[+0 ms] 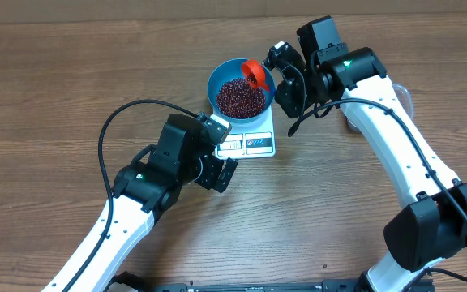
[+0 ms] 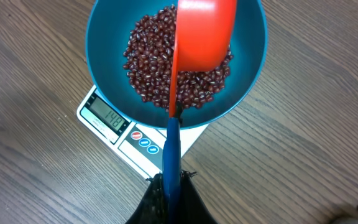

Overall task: Scoop item into bowl and weigh 150g on scale
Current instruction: 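Hold the scoop tilted over the teal bowl with the right gripper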

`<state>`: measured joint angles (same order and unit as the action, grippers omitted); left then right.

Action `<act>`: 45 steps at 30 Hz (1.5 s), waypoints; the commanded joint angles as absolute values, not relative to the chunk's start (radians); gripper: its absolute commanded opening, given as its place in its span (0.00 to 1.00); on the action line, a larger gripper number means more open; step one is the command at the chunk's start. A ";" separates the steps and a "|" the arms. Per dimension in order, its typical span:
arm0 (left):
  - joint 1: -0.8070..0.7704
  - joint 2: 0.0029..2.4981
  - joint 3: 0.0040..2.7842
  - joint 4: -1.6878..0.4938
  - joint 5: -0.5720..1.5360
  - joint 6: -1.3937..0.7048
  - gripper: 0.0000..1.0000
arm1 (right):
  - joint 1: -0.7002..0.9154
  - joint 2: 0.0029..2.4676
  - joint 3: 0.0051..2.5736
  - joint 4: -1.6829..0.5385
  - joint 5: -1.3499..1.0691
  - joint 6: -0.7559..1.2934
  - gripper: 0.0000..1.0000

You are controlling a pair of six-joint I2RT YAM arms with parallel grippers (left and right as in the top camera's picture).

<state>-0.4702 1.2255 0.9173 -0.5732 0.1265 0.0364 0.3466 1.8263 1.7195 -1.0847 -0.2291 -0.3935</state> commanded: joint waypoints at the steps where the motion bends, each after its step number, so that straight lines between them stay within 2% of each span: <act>1: -0.465 1.229 0.938 -0.572 0.120 0.046 0.99 | 0.341 1.824 1.740 -1.079 -0.248 -0.394 0.04; 19: -0.465 1.229 0.938 -0.572 0.120 0.046 0.99 | 0.341 1.824 1.740 -1.065 -0.164 -0.395 0.04; 45: -0.465 1.229 0.938 -0.572 0.120 0.046 1.00 | 0.341 1.824 1.740 -1.054 -0.169 -0.413 0.04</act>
<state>-0.4702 1.2255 0.9173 -0.5732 0.1265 0.0364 0.3466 1.8263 1.7195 -1.0592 -0.1749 -0.4011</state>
